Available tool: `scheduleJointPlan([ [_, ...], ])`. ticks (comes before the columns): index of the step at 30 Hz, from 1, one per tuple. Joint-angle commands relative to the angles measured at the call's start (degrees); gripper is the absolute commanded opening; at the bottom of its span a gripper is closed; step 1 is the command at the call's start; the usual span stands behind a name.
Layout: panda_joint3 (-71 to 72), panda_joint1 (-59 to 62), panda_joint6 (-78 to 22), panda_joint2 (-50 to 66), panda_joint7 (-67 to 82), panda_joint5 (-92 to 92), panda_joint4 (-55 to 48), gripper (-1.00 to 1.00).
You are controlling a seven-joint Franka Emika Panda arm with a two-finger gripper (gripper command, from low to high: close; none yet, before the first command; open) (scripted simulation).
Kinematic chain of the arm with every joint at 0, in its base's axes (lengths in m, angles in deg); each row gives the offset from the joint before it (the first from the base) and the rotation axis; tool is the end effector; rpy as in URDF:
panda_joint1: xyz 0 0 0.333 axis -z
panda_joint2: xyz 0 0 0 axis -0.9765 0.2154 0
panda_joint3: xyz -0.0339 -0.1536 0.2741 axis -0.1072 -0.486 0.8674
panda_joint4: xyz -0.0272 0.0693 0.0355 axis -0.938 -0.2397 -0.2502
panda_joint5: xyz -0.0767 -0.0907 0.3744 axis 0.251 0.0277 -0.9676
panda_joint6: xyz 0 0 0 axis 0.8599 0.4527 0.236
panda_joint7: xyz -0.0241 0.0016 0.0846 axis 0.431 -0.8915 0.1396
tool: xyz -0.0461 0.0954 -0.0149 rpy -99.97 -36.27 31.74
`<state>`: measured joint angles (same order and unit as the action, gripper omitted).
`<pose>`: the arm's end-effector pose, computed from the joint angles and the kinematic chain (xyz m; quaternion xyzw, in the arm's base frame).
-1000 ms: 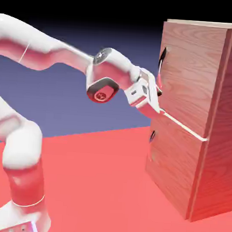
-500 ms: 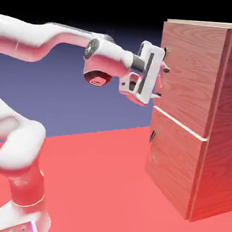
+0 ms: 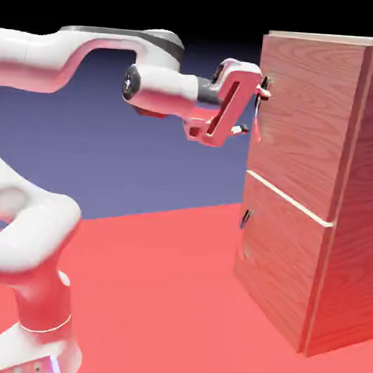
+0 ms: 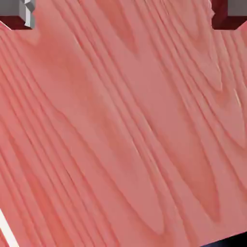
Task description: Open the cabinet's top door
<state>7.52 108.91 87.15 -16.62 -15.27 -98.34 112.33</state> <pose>0.3640 0.0278 0.5926 -0.0643 0.7650 -0.0797 0.6358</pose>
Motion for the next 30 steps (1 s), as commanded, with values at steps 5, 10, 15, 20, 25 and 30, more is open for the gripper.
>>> scheduleJointPlan([
  [5, 4.2, 3.6, 0.0, -1.5, -4.5, -12.5, -2.3, 0.0],
  [10, 8.4, 7.2, 0.0, -3.1, -8.9, -24.9, -4.5, 0.0],
  [15, 12.7, 10.8, 0.1, -4.6, -13.4, -37.4, -6.8, 0.0],
  [20, 16.9, 14.3, 0.1, -6.2, -17.9, -49.8, -9.1, 0.0],
  [25, 20.6, 19.5, -0.8, -4.9, -18.8, -53.9, -12.5, 0.0],
  [30, 24.3, 25.5, -2.0, -2.4, -18.3, -54.6, -16.6, -1.0],
])
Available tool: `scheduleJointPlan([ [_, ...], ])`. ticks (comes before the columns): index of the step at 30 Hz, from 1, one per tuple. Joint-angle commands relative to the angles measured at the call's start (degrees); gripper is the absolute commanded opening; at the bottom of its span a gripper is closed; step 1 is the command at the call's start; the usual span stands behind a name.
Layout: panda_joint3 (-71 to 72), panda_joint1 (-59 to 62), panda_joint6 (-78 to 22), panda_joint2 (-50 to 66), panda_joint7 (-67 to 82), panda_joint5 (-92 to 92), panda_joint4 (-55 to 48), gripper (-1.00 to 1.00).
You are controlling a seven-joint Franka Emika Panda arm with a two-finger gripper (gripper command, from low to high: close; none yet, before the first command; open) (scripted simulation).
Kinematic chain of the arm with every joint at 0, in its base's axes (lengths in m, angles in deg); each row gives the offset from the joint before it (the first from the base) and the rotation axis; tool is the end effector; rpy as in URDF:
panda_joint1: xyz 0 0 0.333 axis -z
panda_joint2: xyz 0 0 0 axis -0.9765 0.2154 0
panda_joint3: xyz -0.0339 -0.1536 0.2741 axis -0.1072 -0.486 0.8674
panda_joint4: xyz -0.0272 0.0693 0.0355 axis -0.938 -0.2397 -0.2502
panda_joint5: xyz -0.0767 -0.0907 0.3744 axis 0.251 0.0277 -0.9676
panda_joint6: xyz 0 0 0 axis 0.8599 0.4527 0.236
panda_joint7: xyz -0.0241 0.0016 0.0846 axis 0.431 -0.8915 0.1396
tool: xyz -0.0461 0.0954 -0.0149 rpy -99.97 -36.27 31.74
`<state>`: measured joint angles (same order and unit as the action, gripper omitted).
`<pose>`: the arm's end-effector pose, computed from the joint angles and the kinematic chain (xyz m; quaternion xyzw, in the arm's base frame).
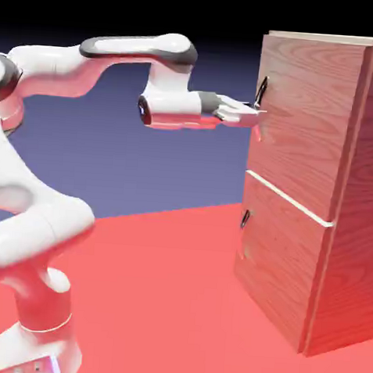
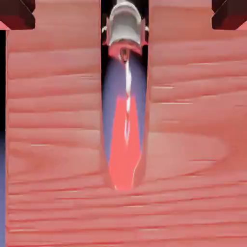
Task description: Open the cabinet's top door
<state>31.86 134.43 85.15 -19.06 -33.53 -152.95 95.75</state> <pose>0.4388 0.1283 0.5520 0.2891 0.6453 0.2519 0.6607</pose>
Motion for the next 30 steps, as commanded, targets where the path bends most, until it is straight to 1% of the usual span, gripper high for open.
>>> scheduleJointPlan([
  [1, -1.5, -2.0, -0.8, 0.5, 0.6, 0.6, 1.3, -1.0],
  [10, -16.3, -20.8, -8.9, 1.6, -1.8, 12.4, 13.4, -1.0],
  [19, -34.4, -38.3, -18.4, -3.3, -9.7, 31.7, 26.1, -1.0],
  [24, -44.1, -44.2, -24.7, -7.8, -14.9, 44.2, 32.0, -1.0],
  [30, -55.1, -47.1, -33.6, -12.9, -20.2, 59.1, 36.8, -1.0],
])
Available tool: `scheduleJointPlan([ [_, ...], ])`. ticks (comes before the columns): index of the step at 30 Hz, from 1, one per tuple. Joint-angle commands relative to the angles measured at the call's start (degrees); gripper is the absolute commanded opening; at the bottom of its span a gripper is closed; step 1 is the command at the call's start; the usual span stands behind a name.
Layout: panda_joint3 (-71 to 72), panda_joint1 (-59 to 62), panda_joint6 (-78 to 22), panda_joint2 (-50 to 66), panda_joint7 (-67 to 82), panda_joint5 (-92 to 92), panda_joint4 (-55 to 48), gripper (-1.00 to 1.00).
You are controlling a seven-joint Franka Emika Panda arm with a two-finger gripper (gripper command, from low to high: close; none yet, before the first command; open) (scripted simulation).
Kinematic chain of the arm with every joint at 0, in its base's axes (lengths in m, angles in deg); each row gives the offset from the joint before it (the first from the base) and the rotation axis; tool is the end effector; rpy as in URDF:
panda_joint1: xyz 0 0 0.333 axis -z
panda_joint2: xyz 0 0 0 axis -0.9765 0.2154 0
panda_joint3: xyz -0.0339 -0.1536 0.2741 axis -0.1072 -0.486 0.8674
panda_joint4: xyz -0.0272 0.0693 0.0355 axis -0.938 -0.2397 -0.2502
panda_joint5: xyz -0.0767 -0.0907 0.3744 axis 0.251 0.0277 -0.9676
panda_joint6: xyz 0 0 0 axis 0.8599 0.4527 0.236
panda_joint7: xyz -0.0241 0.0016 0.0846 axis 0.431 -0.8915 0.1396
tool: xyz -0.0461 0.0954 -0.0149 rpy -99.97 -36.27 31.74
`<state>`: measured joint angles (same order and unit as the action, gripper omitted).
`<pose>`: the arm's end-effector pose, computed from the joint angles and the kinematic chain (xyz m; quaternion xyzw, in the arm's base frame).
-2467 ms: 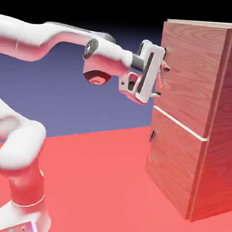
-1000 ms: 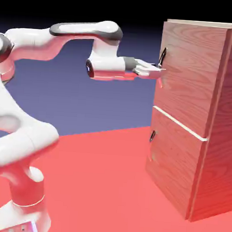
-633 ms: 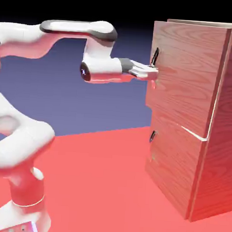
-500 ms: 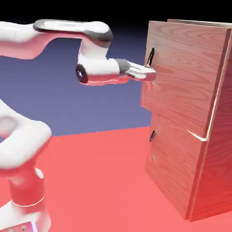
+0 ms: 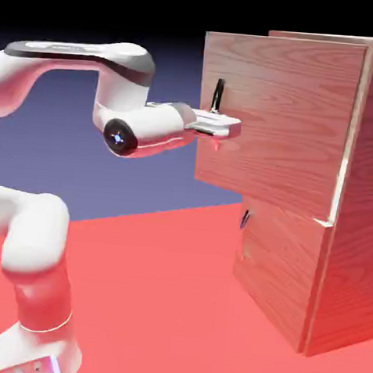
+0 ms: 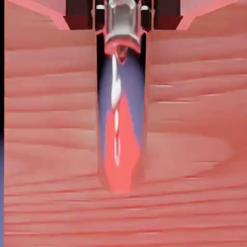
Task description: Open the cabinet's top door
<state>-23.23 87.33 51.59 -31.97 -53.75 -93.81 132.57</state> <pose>0.2915 -0.0048 0.5519 0.0734 0.7035 0.4447 0.5495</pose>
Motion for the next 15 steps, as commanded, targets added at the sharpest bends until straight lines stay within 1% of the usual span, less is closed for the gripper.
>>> scheduleJointPlan([
  [1, -1.9, -0.1, -1.8, -0.7, -0.8, 2.5, 0.6, -1.0],
  [7, -14.0, 0.5, -13.6, -2.8, -3.9, 17.3, 1.9, -1.0],
  [12, -24.3, 0.8, -24.1, -1.2, -4.5, 28.5, 0.0, -1.0],
  [15, -24.3, 5.6, -30.6, 0.4, -4.1, 29.2, -0.8, -1.0],
])
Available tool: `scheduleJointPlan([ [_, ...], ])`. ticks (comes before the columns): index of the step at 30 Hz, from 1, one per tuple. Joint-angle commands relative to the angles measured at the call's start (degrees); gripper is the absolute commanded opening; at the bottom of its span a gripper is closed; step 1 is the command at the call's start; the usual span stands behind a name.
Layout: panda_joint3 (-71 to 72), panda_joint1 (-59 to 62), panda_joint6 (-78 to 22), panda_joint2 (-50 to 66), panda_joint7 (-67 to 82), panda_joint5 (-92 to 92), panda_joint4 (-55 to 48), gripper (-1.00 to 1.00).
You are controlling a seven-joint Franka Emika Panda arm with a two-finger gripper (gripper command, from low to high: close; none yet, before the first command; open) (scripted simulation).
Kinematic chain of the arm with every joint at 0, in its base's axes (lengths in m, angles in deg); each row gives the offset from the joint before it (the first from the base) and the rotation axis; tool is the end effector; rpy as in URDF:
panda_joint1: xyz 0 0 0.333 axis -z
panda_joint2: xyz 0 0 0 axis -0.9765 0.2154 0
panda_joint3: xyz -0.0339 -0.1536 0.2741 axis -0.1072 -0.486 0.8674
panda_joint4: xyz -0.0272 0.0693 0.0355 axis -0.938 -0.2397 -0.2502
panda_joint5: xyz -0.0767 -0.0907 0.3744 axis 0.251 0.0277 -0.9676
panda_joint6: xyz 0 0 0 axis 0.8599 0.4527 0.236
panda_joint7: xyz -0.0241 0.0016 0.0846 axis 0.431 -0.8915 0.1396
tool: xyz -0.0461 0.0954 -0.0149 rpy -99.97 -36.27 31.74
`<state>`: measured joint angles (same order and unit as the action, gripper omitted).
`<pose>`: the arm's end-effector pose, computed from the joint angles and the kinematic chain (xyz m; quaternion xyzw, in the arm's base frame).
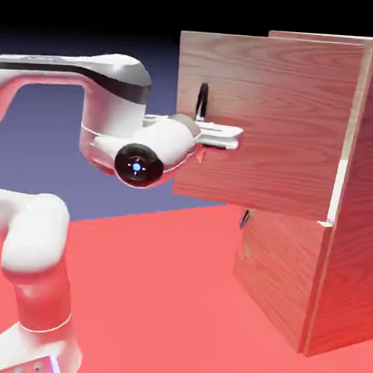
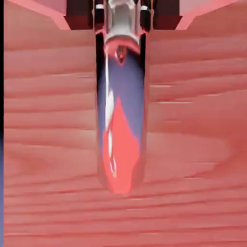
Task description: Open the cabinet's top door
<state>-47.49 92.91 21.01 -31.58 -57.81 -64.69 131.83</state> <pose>0.2545 -0.0948 0.5523 -0.0339 0.7066 0.5231 0.4754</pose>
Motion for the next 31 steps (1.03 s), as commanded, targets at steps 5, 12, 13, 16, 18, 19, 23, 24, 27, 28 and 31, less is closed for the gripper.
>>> scheduleJointPlan([
  [5, 5.8, 10.3, -8.6, 2.9, 1.6, -4.1, -0.5, -1.0],
  [12, -7.6, 7.9, -25.5, 15.0, 5.8, 8.3, -10.0, -1.0],
  [13, -9.5, 7.1, -28.0, 17.0, 6.5, 9.9, -11.9, -1.0],
  [16, -15.0, 4.2, -35.3, 23.3, 8.7, 13.8, -17.7, -1.0],
  [18, -18.4, 2.1, -40.1, 27.4, 10.2, 15.8, -21.7, -1.0],
  [19, -20.1, 1.0, -42.5, 29.5, 11.0, 16.6, -23.7, -1.0],
  [23, -26.1, -3.0, -51.8, 37.8, 14.4, 18.9, -31.6, -1.0],
  [24, -27.4, -3.9, -54.0, 39.9, 15.3, 19.3, -33.5, -1.0],
  [27, -31.1, -5.9, -60.7, 46.1, 18.2, 20.0, -39.1, -1.0],
  [28, -32.1, -6.4, -62.8, 48.2, 19.3, 20.0, -40.8, -1.0],
  [31, -33.8, -6.9, -66.9, 52.2, 21.4, 20.1, -44.1, 1.0],
])
